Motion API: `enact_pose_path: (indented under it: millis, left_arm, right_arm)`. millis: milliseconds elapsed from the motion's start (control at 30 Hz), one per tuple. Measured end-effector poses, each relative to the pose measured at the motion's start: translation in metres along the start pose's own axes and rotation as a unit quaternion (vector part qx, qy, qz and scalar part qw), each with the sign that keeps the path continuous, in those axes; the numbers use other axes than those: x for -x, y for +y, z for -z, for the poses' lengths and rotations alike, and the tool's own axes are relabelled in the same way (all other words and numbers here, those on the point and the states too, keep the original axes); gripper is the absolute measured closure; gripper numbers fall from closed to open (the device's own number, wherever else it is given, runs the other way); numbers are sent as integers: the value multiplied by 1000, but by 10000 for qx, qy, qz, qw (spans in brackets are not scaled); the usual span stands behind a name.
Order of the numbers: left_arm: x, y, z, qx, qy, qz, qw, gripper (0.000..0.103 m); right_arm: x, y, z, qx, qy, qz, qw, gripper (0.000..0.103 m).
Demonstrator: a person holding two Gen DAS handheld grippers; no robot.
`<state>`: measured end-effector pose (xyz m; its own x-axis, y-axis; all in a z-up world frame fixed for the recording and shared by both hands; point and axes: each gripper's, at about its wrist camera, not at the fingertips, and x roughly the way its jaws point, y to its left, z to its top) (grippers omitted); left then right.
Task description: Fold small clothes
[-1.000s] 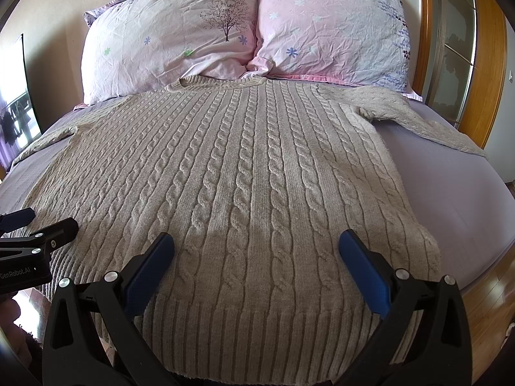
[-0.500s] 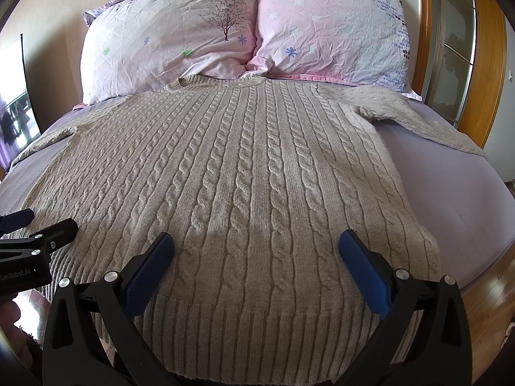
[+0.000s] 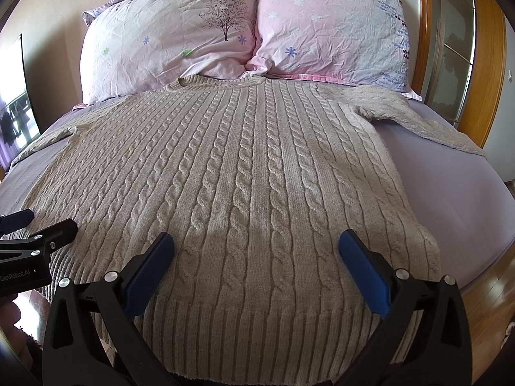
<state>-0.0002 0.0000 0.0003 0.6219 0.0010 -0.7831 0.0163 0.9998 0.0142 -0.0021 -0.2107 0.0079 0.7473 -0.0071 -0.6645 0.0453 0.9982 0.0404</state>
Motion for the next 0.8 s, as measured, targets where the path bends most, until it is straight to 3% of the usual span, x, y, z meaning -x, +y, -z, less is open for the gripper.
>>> enact_pose_path:
  millis: [800]
  left_arm:
    - [0,0,0,-3,-15,0,10000,2]
  right_arm:
    - [2,-1,1,-3,-3,6,10000,1]
